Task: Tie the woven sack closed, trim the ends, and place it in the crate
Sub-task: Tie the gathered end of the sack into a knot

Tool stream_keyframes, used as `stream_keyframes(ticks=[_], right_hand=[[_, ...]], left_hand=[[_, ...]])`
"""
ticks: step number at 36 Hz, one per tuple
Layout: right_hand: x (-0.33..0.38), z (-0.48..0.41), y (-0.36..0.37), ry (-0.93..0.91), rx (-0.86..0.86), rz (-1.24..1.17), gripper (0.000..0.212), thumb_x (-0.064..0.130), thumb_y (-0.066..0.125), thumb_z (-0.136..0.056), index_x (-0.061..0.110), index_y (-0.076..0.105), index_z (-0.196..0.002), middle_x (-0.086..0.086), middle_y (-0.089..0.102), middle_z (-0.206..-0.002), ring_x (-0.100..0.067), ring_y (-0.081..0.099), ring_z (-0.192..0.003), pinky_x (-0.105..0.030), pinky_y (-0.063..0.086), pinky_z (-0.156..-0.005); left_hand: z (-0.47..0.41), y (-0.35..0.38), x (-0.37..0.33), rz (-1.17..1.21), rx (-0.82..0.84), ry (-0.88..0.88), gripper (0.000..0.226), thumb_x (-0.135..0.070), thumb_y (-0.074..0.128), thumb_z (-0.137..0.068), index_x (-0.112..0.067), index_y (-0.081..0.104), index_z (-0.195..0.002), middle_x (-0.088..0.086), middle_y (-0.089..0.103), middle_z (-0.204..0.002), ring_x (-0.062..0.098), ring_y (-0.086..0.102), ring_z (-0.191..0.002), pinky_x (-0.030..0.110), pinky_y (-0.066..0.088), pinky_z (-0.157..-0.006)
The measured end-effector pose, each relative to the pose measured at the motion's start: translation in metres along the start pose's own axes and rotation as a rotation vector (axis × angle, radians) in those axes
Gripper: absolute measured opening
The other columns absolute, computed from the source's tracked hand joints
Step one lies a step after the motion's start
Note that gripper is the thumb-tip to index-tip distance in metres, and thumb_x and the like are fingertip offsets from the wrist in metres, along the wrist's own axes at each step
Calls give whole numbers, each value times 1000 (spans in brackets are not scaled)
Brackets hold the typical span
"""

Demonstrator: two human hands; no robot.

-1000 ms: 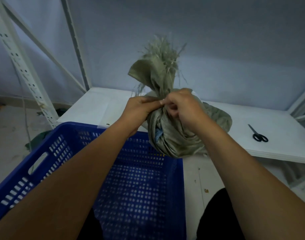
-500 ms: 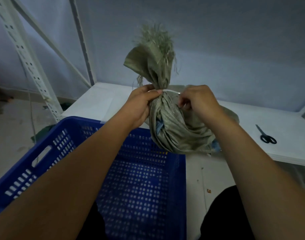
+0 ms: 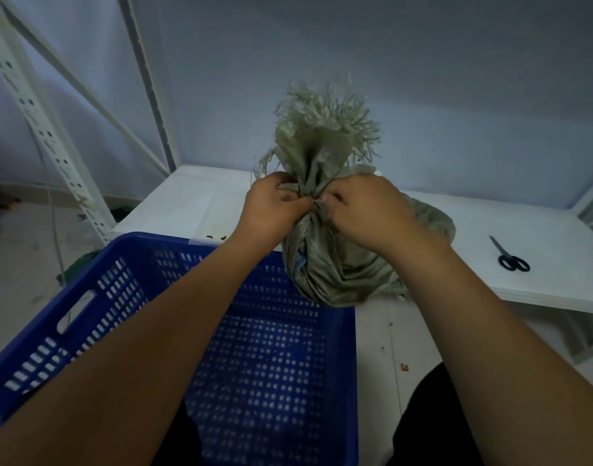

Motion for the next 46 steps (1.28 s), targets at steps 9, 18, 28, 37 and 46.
stream_keyframes(ticks=[9,18,28,37,46], right_hand=[[-5,2,12,141,321,121,14,16,51,-94,17,65,-95,-6,60,-93,-25,58,-83,-30,46,-70],[3,1,22,219,239,54,26,20,43,-99,19,47,-73,0,52,-78,-17,50,-69,-31,37,-64],[14,2,38,168,162,41,38,33,41,-98,19,47,-64,3,49,-69,-19,53,-70,-31,39,-64],[5,1,44,81,90,-20,43,36,47,-96,16,52,-58,2,50,-62,-19,50,-62,-28,27,-51],[5,4,46,41,78,-58,44,34,52,-92,15,50,-52,2,47,-53,-15,45,-52,-28,26,-49]], left_hand=[[4,10,5,-133,29,26,30,-15,78,-72,-19,68,-100,2,74,-73,13,71,-78,36,60,-80],[7,14,5,-179,61,45,24,-17,75,-73,-16,65,-94,7,72,-71,16,69,-74,28,56,-72],[12,13,7,-445,250,-85,40,9,43,-88,-12,43,-53,2,46,-59,9,43,-58,24,33,-54],[15,17,3,-547,324,-152,42,9,41,-90,-11,43,-54,5,46,-62,18,46,-66,29,34,-56],[18,17,1,-558,332,-144,25,8,42,-91,5,64,-82,22,63,-88,30,56,-85,28,37,-67]])
Point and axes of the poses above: each hand's wrist, its own z-axis away from the middle knuckle, its own y-axis out of the palm, x = y × z, the point moved 1 cm from there along -z, towards the middle knuckle
